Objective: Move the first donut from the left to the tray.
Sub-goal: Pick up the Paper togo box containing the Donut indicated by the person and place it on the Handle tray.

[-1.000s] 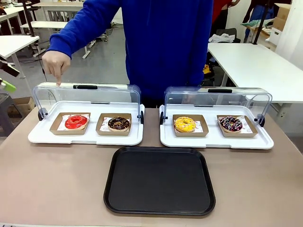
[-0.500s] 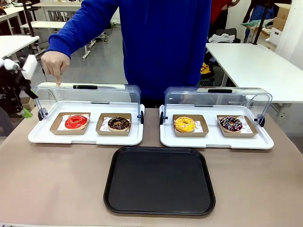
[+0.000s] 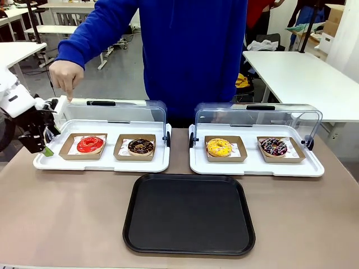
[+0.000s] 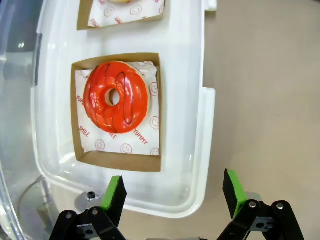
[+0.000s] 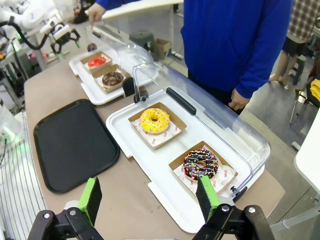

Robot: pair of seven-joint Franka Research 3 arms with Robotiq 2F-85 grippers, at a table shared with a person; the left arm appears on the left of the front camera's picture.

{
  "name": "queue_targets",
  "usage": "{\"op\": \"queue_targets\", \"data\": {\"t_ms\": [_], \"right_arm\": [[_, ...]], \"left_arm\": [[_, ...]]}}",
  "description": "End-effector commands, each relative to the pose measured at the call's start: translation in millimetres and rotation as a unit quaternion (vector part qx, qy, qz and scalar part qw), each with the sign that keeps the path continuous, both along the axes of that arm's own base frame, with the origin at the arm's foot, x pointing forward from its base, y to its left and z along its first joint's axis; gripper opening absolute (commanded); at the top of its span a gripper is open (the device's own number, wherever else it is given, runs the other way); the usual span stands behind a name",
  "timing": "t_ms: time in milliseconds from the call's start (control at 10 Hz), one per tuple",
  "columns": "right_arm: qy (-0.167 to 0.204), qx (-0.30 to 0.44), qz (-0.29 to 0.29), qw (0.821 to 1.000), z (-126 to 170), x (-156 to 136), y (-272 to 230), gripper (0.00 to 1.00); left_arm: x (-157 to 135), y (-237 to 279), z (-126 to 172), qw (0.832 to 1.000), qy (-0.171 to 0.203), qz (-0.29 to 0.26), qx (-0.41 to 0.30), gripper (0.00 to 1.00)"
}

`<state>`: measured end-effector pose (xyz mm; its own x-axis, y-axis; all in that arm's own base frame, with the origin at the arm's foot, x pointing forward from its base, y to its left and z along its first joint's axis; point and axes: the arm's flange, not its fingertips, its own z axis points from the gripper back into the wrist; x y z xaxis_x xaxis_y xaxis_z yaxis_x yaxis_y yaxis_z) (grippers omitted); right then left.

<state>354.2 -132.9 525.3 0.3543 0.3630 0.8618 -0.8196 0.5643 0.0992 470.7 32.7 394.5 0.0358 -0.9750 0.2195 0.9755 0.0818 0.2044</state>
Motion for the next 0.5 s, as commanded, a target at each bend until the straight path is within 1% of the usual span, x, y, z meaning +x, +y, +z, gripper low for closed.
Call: {"op": "queue_targets", "data": {"t_ms": [0, 100, 200, 400], "right_arm": [[-0.018, 0.009, 0.005, 1.0, 1, 4, 0, 1.0], [-0.018, 0.009, 0.005, 1.0, 1, 4, 0, 1.0], [-0.018, 0.009, 0.005, 1.0, 1, 4, 0, 1.0], [-0.018, 0.009, 0.005, 1.0, 1, 4, 0, 1.0]], "left_arm": [[-6, 2, 8, 1.0, 0.01, -0.003, -0.007, 1.0], [-6, 2, 8, 1.0, 0.01, -0.003, -0.007, 1.0], [0, 0, -1, 1.0, 0.001, 0.0, 0.0, 1.0], [9, -12, -17, 1.0, -0.002, -0.012, 0.017, 1.0]]}}
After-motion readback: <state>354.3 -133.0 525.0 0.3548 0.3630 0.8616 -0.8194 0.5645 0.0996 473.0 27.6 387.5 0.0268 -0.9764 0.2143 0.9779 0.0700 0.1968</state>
